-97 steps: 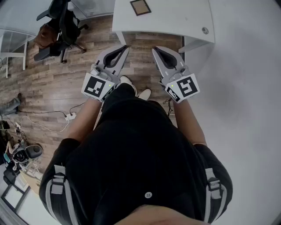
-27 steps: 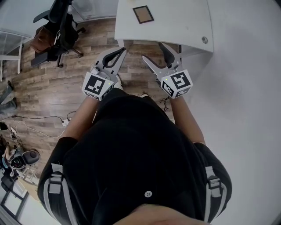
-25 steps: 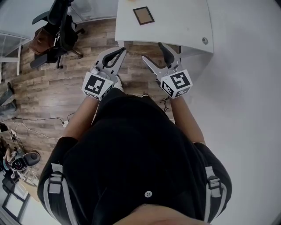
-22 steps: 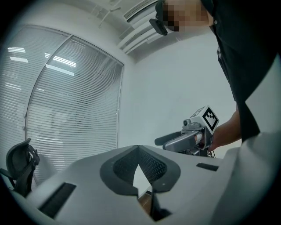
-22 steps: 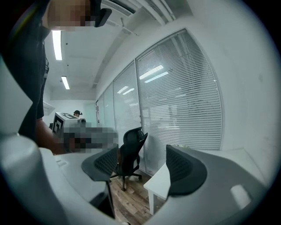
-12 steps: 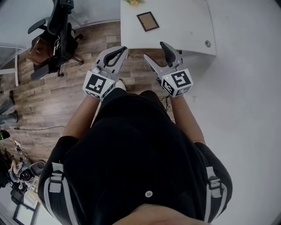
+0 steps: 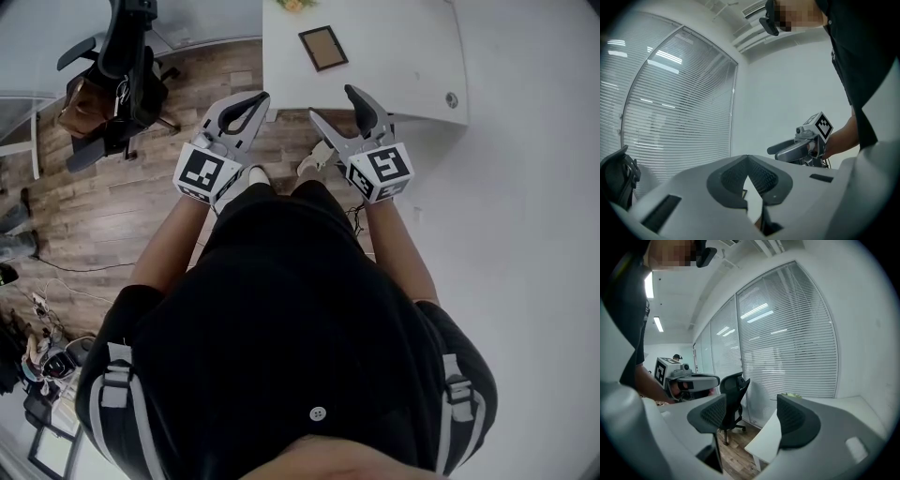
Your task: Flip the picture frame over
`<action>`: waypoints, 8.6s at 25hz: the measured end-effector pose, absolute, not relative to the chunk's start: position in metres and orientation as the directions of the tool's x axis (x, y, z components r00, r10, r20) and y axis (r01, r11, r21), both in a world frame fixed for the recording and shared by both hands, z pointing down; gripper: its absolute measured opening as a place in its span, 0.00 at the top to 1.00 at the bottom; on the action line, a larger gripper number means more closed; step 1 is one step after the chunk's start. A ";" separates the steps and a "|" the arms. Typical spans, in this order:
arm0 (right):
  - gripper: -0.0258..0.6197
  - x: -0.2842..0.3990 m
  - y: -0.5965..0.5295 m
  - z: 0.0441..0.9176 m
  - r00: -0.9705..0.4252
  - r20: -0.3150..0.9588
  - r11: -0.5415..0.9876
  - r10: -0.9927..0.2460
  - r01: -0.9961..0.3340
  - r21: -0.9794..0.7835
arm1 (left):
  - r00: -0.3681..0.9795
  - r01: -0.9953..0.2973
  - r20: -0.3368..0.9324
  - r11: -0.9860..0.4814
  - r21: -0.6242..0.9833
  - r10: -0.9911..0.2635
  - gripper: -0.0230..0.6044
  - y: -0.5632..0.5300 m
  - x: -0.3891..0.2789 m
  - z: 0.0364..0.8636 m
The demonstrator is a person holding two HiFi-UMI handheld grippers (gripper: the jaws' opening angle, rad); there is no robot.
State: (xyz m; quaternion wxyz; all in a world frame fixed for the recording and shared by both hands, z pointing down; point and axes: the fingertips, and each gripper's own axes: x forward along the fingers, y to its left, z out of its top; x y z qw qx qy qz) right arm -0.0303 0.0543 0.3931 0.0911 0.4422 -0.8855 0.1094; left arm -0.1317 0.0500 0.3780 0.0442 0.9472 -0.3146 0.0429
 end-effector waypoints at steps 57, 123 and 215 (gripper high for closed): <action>0.52 0.015 -0.196 0.629 -0.429 0.667 0.446 -0.609 -0.881 -0.160 | 0.859 -0.496 0.195 -0.863 0.092 -0.473 0.96 -0.200 -0.047 0.485; 0.88 0.029 -0.210 0.637 -0.404 0.742 0.268 -0.535 -0.914 -0.304 | 0.798 -0.600 0.144 -0.793 0.108 -0.584 0.96 -0.204 -0.058 0.469; 0.75 0.102 -0.179 0.698 -0.792 0.400 0.083 -0.462 -0.488 -0.869 | 0.762 -0.648 0.148 -0.743 0.168 -0.631 0.96 -0.180 -0.014 0.498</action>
